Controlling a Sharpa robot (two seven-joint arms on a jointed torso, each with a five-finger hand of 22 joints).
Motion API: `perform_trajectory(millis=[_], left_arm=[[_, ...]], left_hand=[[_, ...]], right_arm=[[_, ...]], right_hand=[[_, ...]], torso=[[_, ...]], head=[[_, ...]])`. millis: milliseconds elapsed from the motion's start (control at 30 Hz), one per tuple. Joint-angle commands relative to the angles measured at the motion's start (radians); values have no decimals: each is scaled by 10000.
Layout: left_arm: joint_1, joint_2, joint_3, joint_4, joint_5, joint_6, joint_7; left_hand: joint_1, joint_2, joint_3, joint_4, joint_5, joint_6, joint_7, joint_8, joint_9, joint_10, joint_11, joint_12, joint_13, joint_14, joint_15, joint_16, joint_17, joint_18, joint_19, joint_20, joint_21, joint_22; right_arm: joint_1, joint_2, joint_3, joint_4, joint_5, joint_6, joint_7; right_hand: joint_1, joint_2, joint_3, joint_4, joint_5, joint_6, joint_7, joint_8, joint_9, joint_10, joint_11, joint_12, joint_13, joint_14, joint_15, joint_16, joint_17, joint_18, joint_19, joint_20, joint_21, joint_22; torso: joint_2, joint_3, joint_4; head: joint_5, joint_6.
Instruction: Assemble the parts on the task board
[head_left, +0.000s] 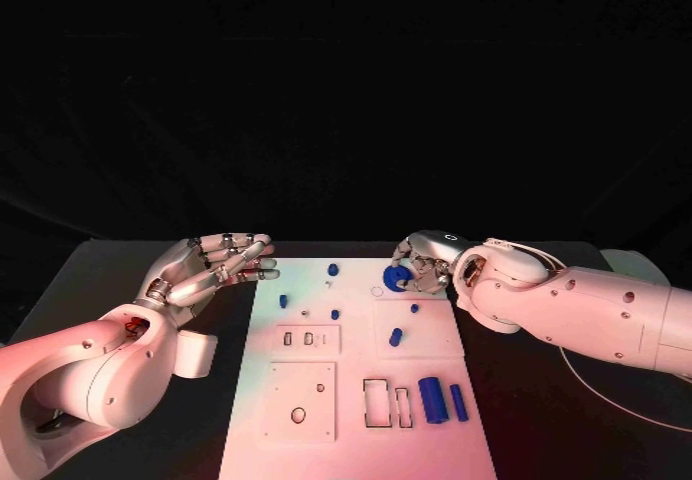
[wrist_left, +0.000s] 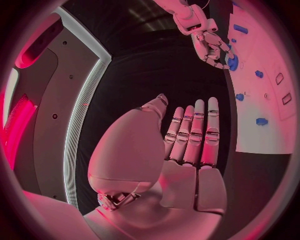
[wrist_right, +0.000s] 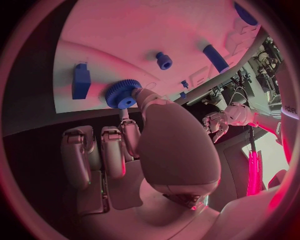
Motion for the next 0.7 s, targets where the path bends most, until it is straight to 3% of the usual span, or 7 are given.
perform_trajectory(millis=[33,133,267,467,700], left_arm=[[12,15,8,15,18,189,46],[12,23,8,7,18,191,45],[12,33,8,0,18,191,44],[12,48,8,1,18,197,39],[12,75,8,15,18,213,26]], left_hand=[[-48,-32,45,-8,8,-43,255,-64,-16,18,31,-35,-3,27,56,-51,9,141,59,-4,-45,-9],[-48,-32,45,-8,8,-43,255,-64,-16,18,31,-35,-3,27,56,-51,9,141,59,-4,-45,-9],[-48,-32,45,-8,8,-43,255,-64,-16,18,31,-35,-3,27,56,-51,9,141,59,-4,-45,-9],[-48,-32,45,-8,8,-43,255,-64,-16,18,31,-35,-3,27,56,-51,9,141,59,-4,-45,-9],[-53,-27,48,-7,8,-48,254,-73,-19,17,32,-53,-3,29,57,-63,16,141,63,-3,-52,-18]], right_arm=[[-35,10,-15,116,-809,-745,115],[-41,1,-13,328,-1133,-1298,95],[-24,-25,-8,655,-1438,-1648,-8],[27,207,-2,1119,-1758,-1755,-183],[36,736,-8,1085,-1904,-1630,-307]], right_hand=[[-37,-81,140,8,76,150,-76,45,19,96,-3,69,844,1002,-20,65,2460,-67,1028,-5,43,2627],[-133,-147,290,-2,72,208,-95,69,23,142,-16,117,884,1013,-31,82,2505,-67,1028,-14,43,2627],[-178,-173,369,-16,58,245,-108,88,28,171,-28,145,907,1018,-40,90,2527,-67,1028,-21,43,2627],[-260,-215,465,-32,-18,266,-117,96,29,189,-36,158,918,1020,-50,94,2536,-67,1028,-30,43,2627],[-333,-237,545,-43,-108,258,-117,89,26,177,-37,138,901,1018,-52,91,2527,-67,1028,-36,43,2627]], torso=[[-3,-9,9],[-3,-7,14],[-10,-18,20],[-8,-25,17],[4,-31,63]], head=[[-4,30],[5,50],[20,76],[39,80],[34,65]])
